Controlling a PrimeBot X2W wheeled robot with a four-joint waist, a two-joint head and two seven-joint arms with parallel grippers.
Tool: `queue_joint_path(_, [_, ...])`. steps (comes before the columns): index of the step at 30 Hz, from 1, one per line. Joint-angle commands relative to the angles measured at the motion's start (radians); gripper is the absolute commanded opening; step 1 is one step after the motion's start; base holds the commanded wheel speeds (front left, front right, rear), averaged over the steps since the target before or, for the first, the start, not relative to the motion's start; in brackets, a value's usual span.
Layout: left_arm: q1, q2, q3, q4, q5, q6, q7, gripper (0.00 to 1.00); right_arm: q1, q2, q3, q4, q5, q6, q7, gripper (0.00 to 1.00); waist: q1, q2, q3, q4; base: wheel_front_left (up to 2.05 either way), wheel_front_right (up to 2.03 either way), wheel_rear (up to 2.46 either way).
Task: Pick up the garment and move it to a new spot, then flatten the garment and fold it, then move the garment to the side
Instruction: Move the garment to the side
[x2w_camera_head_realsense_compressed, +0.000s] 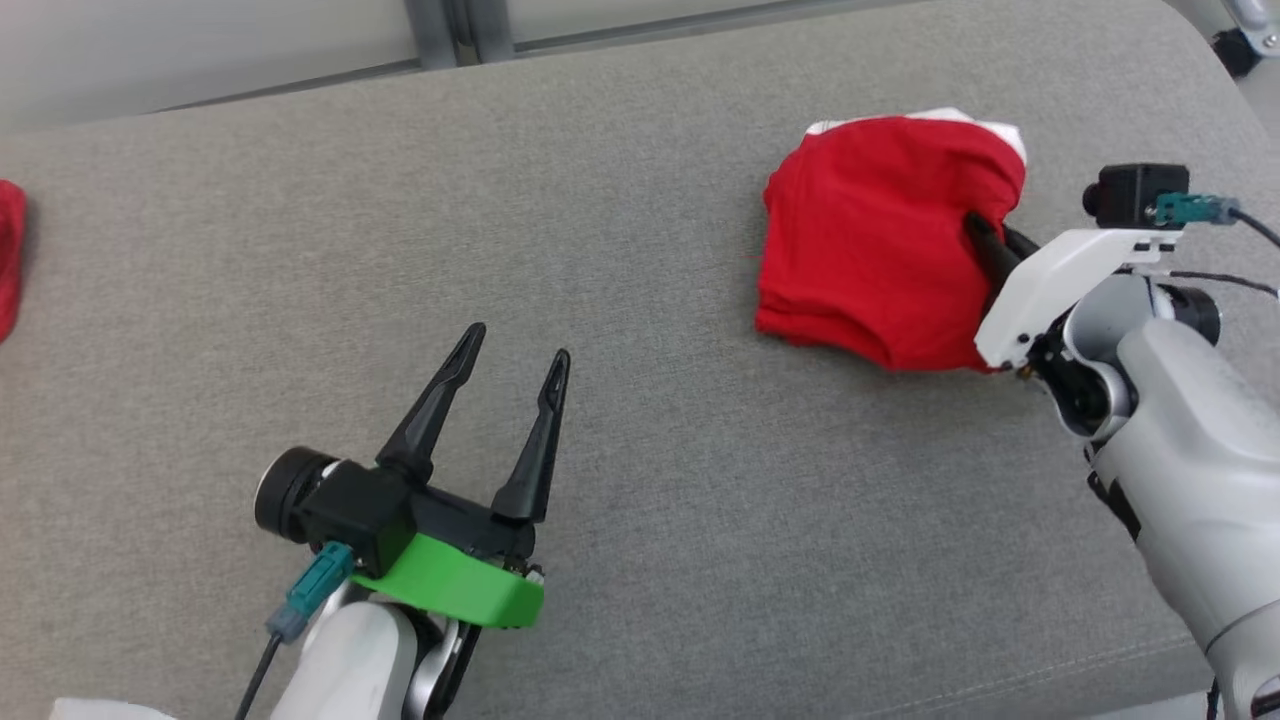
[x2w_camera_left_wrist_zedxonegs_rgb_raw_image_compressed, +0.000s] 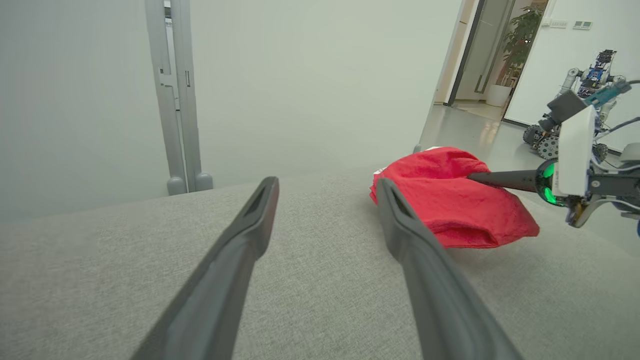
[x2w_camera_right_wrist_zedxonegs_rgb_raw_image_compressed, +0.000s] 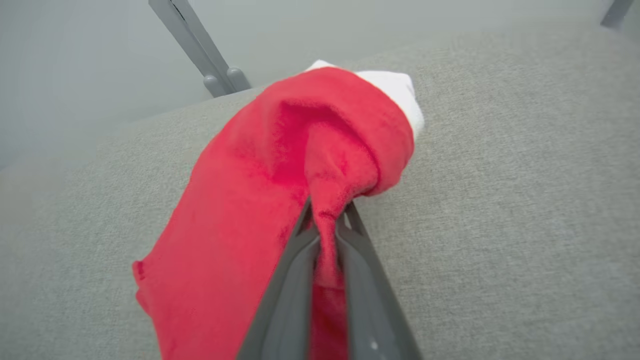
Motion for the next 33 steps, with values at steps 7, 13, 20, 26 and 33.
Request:
queue_joint_path(7, [-0.095, 0.067, -0.034, 0.007, 0.002, 0.001, 0.0, 1.0, -0.131, -0.108, 0.058, -0.028, 0.027, -0.001, 0.051, 0.0, 0.0, -0.0001, 0.235, -0.042, 0.0, 0.0, 0.0])
queue_joint_path(13, [-0.148, 0.104, -0.036, 0.0, 0.005, 0.001, 0.0, 1.0, -0.243, -0.269, 0.183, -0.06, 0.014, -0.001, 0.117, 0.0, 0.0, -0.0001, 0.343, -0.012, 0.0, 0.0, 0.0])
queue_joint_path(20, [-0.19, 0.104, -0.047, -0.003, 0.001, 0.001, 0.0, 1.0, -0.357, -0.423, 0.295, 0.02, -0.059, -0.001, 0.142, 0.0, 0.0, -0.0001, 0.4, 0.028, 0.0, 0.0, 0.0])
queue_joint_path(26, [-0.189, 0.088, -0.044, 0.009, -0.004, 0.001, 0.0, 1.0, -0.422, -0.459, 0.305, 0.151, -0.131, -0.001, 0.067, 1.0, 0.0, -0.0001, 0.388, 0.054, 0.0, 0.0, 0.0])
queue_joint_path(33, [-0.14, 0.055, -0.021, 0.023, -0.014, 0.001, 0.0, 1.0, -0.426, -0.416, 0.271, 0.283, -0.179, -0.001, -0.08, 1.0, 0.0, -0.0001, 0.263, 0.07, 0.0, 0.0, 0.0])
